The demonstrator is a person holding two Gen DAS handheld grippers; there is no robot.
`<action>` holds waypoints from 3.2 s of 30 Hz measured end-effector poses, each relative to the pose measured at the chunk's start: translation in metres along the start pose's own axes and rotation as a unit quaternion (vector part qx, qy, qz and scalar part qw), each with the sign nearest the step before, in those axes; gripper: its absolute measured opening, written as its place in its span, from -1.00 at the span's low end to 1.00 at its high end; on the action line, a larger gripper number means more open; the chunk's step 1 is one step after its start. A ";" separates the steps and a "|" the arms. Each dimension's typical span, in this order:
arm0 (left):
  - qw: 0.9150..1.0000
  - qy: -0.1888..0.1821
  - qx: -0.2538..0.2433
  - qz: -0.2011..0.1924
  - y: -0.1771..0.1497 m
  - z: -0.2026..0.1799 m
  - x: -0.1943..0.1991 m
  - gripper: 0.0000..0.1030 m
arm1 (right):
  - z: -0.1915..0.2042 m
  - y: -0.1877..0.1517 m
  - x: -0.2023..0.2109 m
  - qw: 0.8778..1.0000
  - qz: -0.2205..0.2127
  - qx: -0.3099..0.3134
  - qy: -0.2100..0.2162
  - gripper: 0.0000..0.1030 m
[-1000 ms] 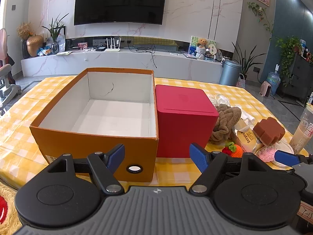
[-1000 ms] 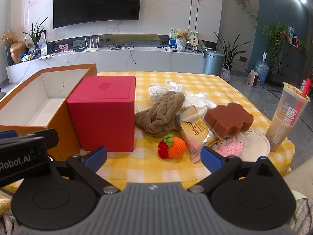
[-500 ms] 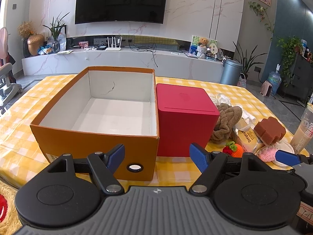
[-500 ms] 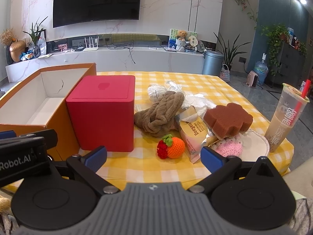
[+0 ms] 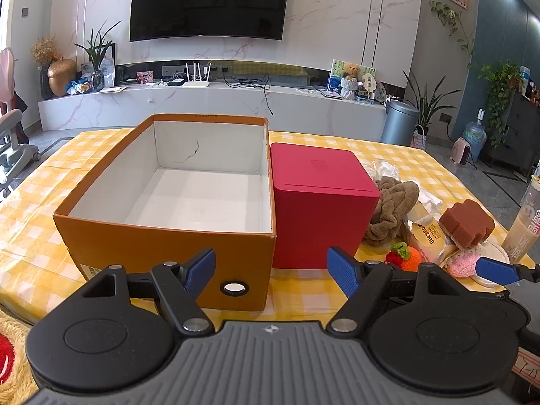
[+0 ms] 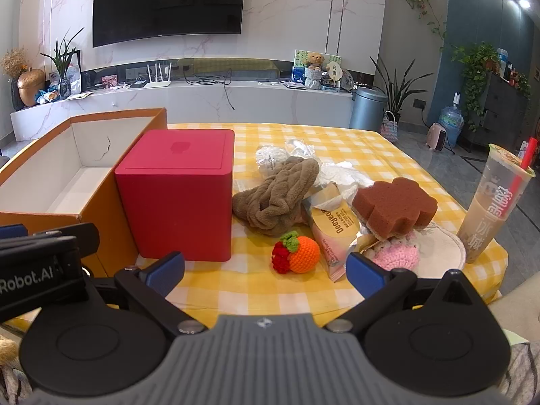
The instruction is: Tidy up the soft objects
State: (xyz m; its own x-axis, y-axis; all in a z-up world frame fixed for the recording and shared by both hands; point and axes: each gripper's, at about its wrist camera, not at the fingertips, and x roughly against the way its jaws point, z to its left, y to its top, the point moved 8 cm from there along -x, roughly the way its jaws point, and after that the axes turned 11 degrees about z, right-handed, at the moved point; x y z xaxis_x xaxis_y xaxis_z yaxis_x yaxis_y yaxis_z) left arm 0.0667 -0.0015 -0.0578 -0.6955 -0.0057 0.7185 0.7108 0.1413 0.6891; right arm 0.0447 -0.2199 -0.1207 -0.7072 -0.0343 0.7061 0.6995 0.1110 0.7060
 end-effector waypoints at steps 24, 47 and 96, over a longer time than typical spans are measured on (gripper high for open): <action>0.997 -0.050 -0.034 -0.046 0.033 -0.047 0.026 0.71 | -0.127 0.052 0.028 0.989 0.022 -0.133 -0.059 0.95; 0.986 -0.128 -0.108 -0.011 0.028 -0.132 -0.039 0.71 | -0.214 0.067 -0.131 0.917 0.178 -0.357 0.017 0.93; 0.988 -0.111 -0.093 0.049 0.021 -0.144 -0.080 0.71 | -0.193 0.073 -0.154 0.953 0.180 -0.245 -0.014 0.42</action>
State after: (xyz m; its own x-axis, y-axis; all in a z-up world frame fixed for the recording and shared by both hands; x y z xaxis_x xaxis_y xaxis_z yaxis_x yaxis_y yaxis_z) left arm 0.1525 -0.1406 -0.0867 -0.6138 0.2187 0.7586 0.7686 -0.0540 0.6374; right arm 0.2243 -0.3978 -0.1677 -0.4109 -0.0546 0.9101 0.8559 -0.3670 0.3644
